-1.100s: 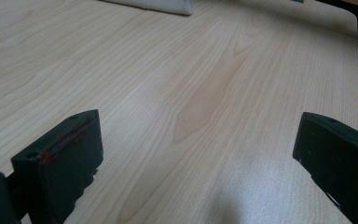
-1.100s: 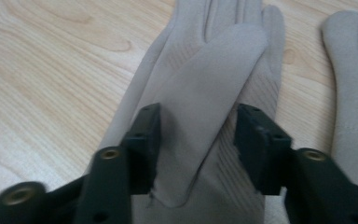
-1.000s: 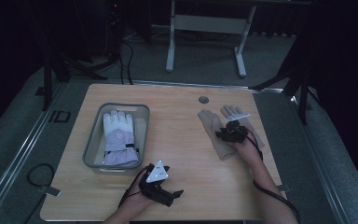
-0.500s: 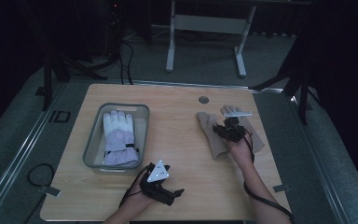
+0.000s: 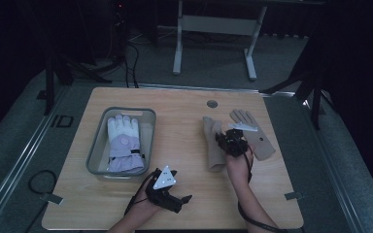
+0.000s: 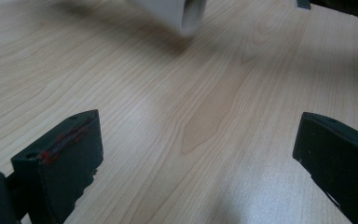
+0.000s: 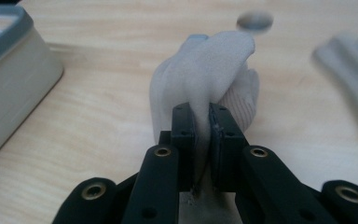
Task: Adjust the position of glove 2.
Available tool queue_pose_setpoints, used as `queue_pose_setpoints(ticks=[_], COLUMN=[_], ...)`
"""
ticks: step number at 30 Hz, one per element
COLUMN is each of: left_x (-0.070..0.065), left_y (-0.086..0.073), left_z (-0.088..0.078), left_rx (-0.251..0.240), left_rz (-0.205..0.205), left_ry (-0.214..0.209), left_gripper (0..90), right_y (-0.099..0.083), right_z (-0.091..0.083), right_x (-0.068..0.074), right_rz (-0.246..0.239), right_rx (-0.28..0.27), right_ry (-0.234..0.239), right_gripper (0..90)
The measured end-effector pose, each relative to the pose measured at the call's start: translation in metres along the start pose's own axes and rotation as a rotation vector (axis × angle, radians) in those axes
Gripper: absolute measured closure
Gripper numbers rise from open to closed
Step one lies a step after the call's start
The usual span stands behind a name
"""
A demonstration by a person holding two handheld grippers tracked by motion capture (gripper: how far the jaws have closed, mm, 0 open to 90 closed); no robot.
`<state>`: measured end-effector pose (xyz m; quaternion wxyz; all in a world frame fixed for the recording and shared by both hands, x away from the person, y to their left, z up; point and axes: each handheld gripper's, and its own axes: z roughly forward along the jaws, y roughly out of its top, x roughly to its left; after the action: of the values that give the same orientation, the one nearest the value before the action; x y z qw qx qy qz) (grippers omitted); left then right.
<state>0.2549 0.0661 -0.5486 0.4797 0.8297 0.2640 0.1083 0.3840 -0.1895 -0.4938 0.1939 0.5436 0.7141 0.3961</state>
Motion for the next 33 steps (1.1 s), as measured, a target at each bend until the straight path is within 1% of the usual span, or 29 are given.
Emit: queue_pose_setpoints(ticks=[1, 2, 3, 5, 6, 7, 8, 10, 12, 14, 15, 17, 20, 22, 24, 25, 26, 27, 28, 30, 32, 33], left_x=[0.0, 0.0, 0.0, 0.0, -0.001, -0.001, -0.001, -0.001, -0.002, -0.002, -0.003, -0.003, -0.003, -0.003, -0.003, -0.004, -0.004, -0.004, -0.004, -0.004, -0.004, -0.004], left_y=[0.0, 0.0, 0.0, 0.0, 0.0, 0.0, 0.0, 0.0, -0.001, -0.001, -0.001, -0.001, -0.001, -0.002, -0.002, -0.002, -0.002, -0.002, -0.002, -0.002, -0.002, -0.002], left_z=[0.0, -0.001, -0.001, -0.001, -0.001, -0.001, -0.001, 0.0, 0.0, 0.001, 0.002, 0.002, 0.001, 0.001, 0.002, 0.002, 0.002, 0.002, 0.002, 0.002, 0.002, 0.002], left_rx=[-0.001, 0.001, -0.001, -0.002, -0.001, -0.002, -0.003, 0.001, 0.002, 0.006, 0.006, 0.006, 0.004, 0.006, 0.007, 0.007, 0.007, 0.008, 0.008, 0.008, 0.007, 0.006], left_rz=[0.001, 0.0, 0.0, 0.001, 0.002, 0.001, -0.001, 0.0, -0.001, 0.002, 0.002, 0.002, 0.001, 0.002, -0.001, 0.001, 0.0, 0.002, 0.003, 0.002, 0.003, 0.001], left_ry=[0.0, 0.001, 0.0, 0.001, 0.001, 0.0, -0.002, -0.002, -0.006, -0.007, -0.008, -0.009, -0.009, -0.01, -0.01, -0.012, -0.011, -0.012, -0.011, -0.012, -0.011, -0.012], left_gripper=[1.7, 1.7, 1.7, 1.7, 1.7, 1.7, 1.7, 1.7, 1.7, 1.7, 1.7, 1.7, 1.7, 1.7, 1.7, 1.6, 1.7, 1.7, 1.7, 1.7, 1.7, 1.7], right_y=[-0.006, -0.011, -0.017, -0.028, -0.032, -0.039, -0.039, -0.044, -0.048, -0.049, -0.05, -0.05, -0.051, -0.051, -0.049, -0.048, -0.045, -0.043, -0.041, -0.037, -0.032, -0.03], right_z=[0.003, 0.005, 0.009, 0.016, 0.018, 0.021, 0.021, 0.024, 0.025, 0.026, 0.026, 0.026, 0.025, 0.025, 0.02, 0.018, 0.013, 0.01, 0.008, 0.002, -0.002, -0.005], right_x=[0.002, 0.002, 0.003, 0.007, 0.006, 0.007, 0.007, 0.007, 0.007, 0.008, 0.008, 0.009, 0.009, 0.01, 0.01, 0.009, 0.007, 0.006, 0.004, -0.005, -0.017, -0.025], right_rz=[-0.009, 0.024, 0.044, 0.04, 0.055, 0.056, 0.056, 0.05, 0.033, 0.016, 0.001, -0.029, -0.033, -0.033, -0.037, -0.048, -0.074, -0.084, -0.092, -0.113, -0.13, -0.14], right_rx=[0.009, 0.024, 0.045, 0.071, 0.084, 0.102, 0.102, 0.124, 0.126, 0.14, 0.14, 0.143, 0.14, 0.139, 0.128, 0.12, 0.112, 0.105, 0.101, 0.084, 0.075, 0.064], right_ry=[-0.021, -0.007, 0.006, -0.002, 0.008, 0.0, 0.0, 0.009, 0.006, 0.012, 0.014, 0.011, 0.014, 0.027, 0.039, 0.043, 0.045, 0.049, 0.053, 0.072, 0.088, 0.104], right_gripper=[81.5, 81.5, 81.4, 81.0, 80.6, 79.8, 79.8, 77.9, 74.2, 71.6, 69.5, 68.9, 66.2, 59.9, 57.6, 55.3, 53.8, 53.8, 53.8, 54.1, 55.3, 55.4])
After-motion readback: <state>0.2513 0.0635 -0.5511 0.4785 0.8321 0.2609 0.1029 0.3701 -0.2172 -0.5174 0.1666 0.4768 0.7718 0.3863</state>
